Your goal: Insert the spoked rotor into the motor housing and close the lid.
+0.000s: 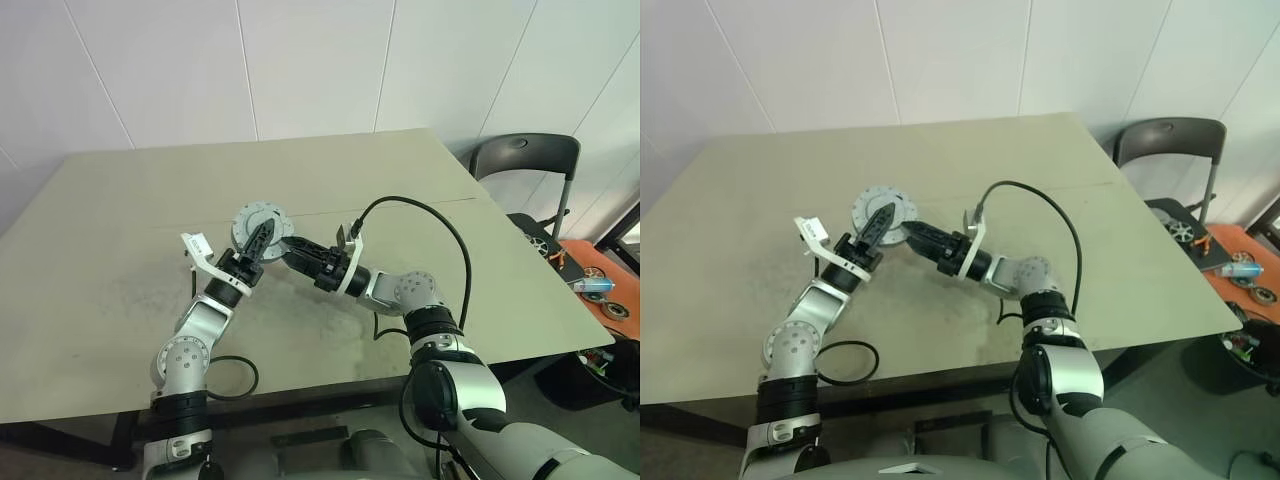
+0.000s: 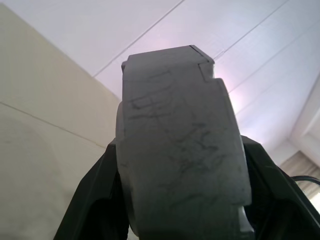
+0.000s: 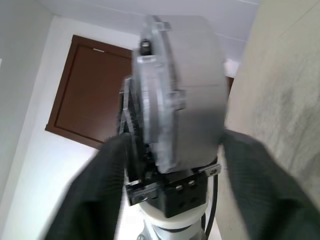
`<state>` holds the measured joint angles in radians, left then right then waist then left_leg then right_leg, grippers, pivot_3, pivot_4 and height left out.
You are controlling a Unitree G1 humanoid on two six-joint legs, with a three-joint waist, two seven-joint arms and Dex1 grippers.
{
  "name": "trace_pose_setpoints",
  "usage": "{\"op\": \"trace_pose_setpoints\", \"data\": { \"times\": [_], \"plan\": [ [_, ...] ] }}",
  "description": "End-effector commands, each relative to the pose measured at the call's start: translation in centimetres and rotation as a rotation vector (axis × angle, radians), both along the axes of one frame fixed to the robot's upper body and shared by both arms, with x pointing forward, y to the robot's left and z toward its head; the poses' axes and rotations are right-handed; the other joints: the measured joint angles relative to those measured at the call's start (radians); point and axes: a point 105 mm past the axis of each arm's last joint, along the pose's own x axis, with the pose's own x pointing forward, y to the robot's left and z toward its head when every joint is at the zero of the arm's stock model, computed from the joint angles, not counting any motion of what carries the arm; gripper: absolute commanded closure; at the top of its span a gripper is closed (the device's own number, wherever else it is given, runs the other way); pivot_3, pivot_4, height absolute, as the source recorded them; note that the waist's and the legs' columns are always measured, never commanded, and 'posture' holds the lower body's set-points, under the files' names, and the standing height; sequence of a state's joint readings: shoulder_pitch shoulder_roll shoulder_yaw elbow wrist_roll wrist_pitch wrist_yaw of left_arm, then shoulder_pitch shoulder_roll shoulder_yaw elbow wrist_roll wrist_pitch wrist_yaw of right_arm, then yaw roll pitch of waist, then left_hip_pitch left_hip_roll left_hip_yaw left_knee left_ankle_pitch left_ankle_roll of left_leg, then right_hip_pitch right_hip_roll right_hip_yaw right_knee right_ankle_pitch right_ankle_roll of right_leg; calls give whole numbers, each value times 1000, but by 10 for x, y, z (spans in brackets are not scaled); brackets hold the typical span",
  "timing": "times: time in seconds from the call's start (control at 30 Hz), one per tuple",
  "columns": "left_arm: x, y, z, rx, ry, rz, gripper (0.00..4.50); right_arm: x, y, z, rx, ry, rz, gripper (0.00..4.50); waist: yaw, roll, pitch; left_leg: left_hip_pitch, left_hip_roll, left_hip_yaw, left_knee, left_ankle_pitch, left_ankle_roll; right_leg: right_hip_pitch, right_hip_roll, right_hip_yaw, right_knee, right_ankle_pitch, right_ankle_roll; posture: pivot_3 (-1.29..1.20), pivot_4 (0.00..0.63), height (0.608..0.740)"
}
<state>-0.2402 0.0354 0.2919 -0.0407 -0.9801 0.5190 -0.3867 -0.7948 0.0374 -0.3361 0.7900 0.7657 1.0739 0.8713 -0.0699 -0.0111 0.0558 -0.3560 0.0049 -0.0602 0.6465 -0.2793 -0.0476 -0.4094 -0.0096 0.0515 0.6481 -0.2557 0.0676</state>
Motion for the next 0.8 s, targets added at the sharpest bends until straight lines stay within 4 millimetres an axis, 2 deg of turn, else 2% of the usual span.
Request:
{"op": "trace_pose_setpoints", "data": {
  "times": [0.03,0.2,0.4,0.6,0.8],
  "plan": [
    [4,20,13,-13,-52,112,1963,3,-3,32,70,-119,-2,938,0,0,0,0,0,0,0,0,0,0,0,0,0,0,0,0,0,740],
    [14,53,14,-62,-44,310,1963,5,-5,30,70,-107,-17,938,0,0,0,0,0,0,0,0,0,0,0,0,0,0,0,0,0,740],
    [19,102,0,40,19,615,1963,2,-3,32,65,-120,2,938,1,0,0,0,0,0,0,0,0,0,0,0,-1,0,0,0,0,740],
    [12,129,-3,8,32,735,1963,0,-1,31,66,-118,11,938,4,-1,0,-2,0,0,0,0,0,0,0,0,-2,1,1,0,0,740],
    [9,143,-10,-16,83,792,1963,-2,-1,30,67,-115,19,938,3,-1,0,-1,0,0,0,0,0,0,0,0,-2,1,1,0,0,740]
  ]
}}
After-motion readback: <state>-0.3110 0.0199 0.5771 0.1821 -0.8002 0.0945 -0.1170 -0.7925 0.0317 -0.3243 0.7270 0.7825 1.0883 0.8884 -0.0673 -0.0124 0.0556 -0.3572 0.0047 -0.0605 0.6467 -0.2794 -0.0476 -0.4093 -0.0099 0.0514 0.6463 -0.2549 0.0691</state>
